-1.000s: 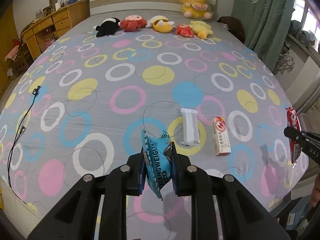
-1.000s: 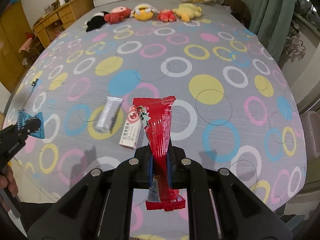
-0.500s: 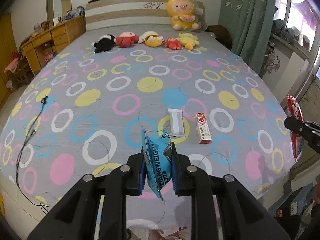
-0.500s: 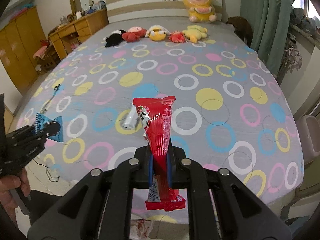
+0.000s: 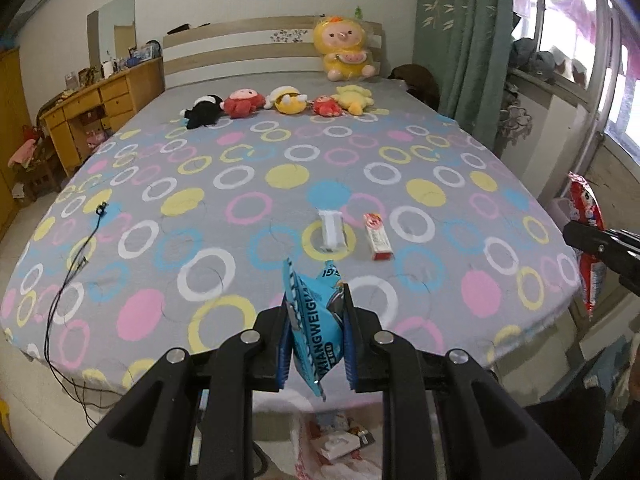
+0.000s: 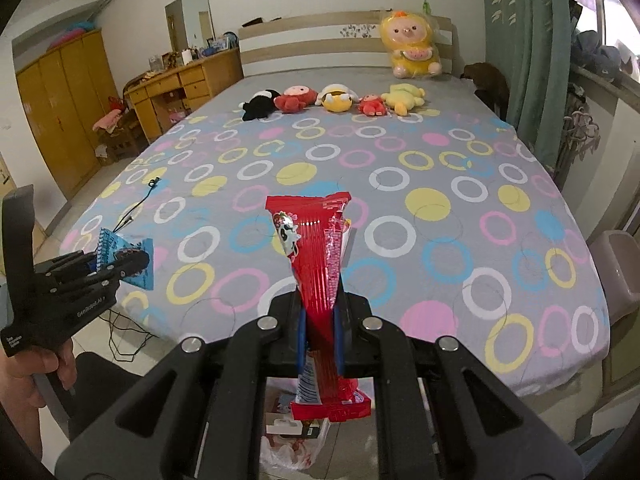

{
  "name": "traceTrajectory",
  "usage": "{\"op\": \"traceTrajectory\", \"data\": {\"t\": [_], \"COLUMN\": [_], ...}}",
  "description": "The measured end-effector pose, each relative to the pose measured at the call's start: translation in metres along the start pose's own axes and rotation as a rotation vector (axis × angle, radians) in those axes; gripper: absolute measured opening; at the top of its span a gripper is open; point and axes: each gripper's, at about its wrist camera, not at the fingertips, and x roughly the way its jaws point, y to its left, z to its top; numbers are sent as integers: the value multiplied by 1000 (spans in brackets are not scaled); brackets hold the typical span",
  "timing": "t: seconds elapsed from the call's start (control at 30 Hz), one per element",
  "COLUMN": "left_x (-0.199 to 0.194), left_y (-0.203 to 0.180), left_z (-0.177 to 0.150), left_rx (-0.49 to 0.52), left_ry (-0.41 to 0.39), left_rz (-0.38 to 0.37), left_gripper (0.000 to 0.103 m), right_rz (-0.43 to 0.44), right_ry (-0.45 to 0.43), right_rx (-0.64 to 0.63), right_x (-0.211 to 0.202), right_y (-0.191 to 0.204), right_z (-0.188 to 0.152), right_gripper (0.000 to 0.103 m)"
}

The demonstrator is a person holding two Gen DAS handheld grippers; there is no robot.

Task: Collect trash
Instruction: 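Carry the red wrapper and blue packet with both tools over the trash bag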

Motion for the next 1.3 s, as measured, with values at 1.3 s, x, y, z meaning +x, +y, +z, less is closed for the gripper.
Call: {"op": "traceTrajectory", "data": {"t": [1.3], "left_x": [91], "left_y": [-19], "left_z": [-207], "left_rx": [-50], "left_ry": [316], "left_rz": [0], "left_gripper": [21], "right_rz": [56], "right_ry": [203], "right_rx": [-7], "right_x": [89], "right_y": [50], "right_z": [-208], "right_gripper": [10]}}
